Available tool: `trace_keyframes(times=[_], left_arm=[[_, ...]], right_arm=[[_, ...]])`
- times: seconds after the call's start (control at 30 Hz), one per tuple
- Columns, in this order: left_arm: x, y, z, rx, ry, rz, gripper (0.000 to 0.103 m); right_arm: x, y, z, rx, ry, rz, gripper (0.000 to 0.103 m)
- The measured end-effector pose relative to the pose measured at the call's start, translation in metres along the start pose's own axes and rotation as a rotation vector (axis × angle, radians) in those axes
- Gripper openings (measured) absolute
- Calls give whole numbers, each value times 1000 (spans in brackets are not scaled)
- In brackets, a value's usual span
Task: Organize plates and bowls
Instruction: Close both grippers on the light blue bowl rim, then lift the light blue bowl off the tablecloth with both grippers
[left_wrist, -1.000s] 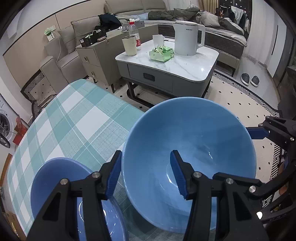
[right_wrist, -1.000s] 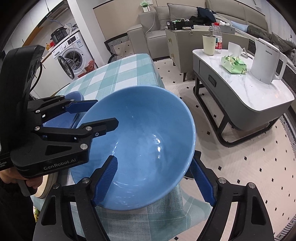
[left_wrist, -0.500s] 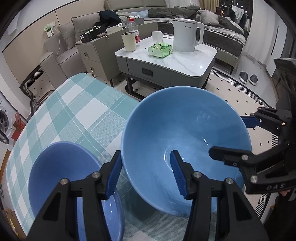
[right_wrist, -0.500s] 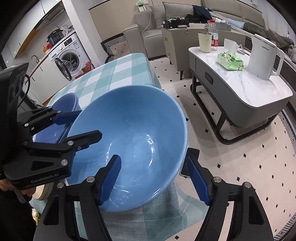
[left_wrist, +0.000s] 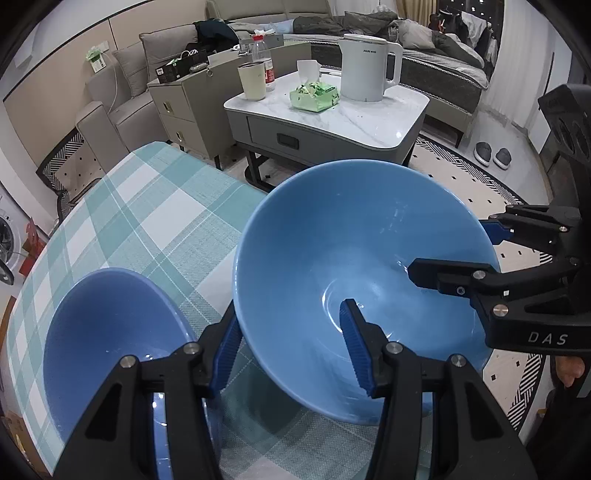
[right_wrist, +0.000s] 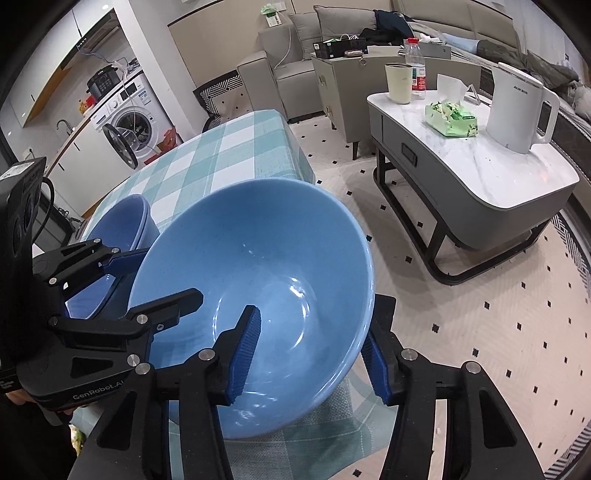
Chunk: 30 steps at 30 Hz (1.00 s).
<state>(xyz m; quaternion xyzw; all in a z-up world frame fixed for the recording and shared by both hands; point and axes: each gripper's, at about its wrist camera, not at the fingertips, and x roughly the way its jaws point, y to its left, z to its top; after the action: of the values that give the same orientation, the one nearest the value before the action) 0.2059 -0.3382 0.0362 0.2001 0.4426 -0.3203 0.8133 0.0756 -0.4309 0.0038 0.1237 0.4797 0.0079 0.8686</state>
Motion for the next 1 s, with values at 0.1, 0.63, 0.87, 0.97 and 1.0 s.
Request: trace_keyframes(times=[0.1,0.63,0.87,0.97,1.0], left_arm=[[1,1,1,-17,-5,-11,52],[3,-6,-1,-12,-15,-15,52],[1,-4,-1,-21,-22,-4,37],[0,-3,-1,-24,-26,0,31],[-1,-2,-1,-27,-28,0,30]], right_arm=[[-1,-2,0,5,-2,-3,53],[-3,-12,1,30,-31,-23,40],[-5,-18,0,51,-40,-32,34],[-6,-20,1,57,-44,-36,34],[-6,-20,1,58,-45,-38,34]])
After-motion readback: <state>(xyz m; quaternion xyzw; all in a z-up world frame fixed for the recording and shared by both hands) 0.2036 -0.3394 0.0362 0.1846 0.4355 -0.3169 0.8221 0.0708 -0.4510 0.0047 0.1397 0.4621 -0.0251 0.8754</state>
